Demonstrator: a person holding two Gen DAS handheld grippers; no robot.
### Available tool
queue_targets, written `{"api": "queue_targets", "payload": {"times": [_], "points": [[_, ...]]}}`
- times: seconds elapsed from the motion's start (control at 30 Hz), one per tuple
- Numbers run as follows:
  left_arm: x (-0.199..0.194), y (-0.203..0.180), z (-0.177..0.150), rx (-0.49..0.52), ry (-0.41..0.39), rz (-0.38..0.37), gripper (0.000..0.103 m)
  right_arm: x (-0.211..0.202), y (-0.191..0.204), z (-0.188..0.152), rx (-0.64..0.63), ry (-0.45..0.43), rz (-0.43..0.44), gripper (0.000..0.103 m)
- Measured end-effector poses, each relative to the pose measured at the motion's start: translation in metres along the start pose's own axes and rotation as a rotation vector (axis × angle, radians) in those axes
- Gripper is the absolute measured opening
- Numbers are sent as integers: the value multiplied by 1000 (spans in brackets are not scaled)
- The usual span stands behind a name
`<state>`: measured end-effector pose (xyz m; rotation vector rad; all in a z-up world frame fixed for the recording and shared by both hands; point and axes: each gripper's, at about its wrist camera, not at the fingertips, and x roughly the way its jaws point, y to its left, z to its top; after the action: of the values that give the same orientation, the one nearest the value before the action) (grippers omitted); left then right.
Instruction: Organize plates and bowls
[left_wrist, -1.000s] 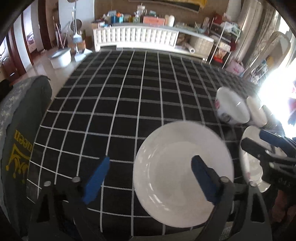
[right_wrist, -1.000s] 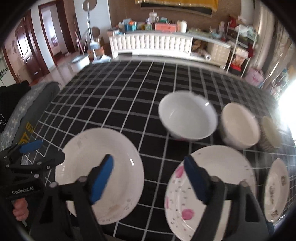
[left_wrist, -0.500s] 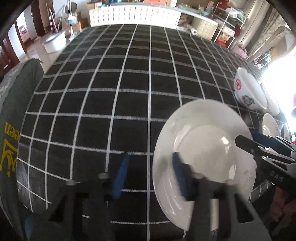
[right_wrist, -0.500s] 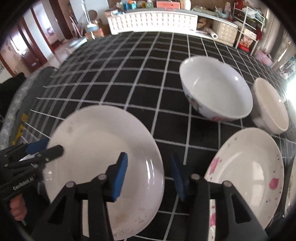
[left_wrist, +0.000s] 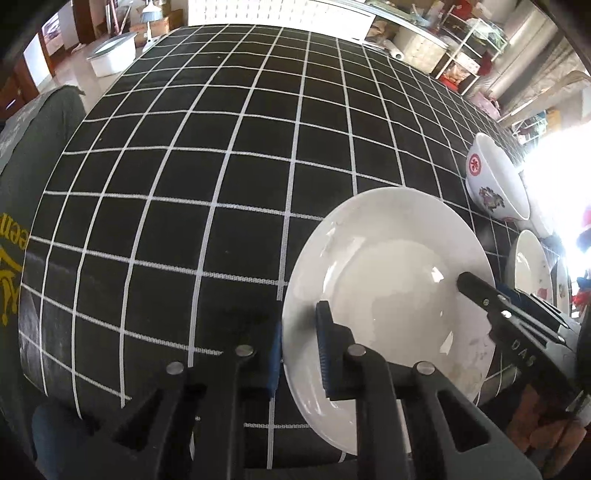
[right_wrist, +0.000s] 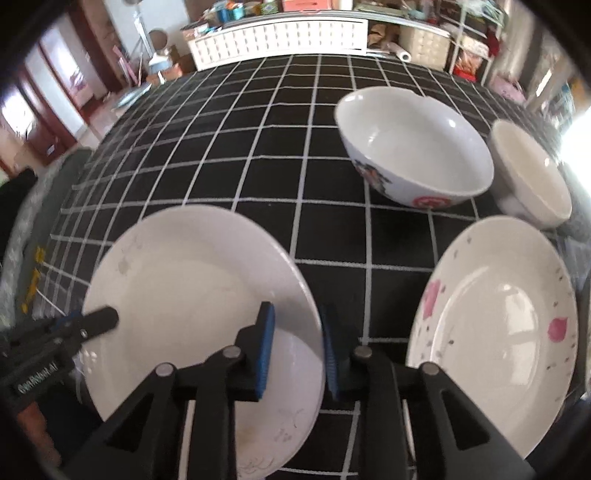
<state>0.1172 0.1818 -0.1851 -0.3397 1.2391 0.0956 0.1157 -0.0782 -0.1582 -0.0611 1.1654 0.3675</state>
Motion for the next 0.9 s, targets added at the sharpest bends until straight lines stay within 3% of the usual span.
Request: {"api": "queue_targets", "payload": {"times": [0.73,0.9], "points": [[3,-2,12,-9,3,-17,14,1,2,20,-6,-7,-36,24],[-2,3,7,-42,-3,-8,13,-9,-4,22,40,-30,42,24]]}}
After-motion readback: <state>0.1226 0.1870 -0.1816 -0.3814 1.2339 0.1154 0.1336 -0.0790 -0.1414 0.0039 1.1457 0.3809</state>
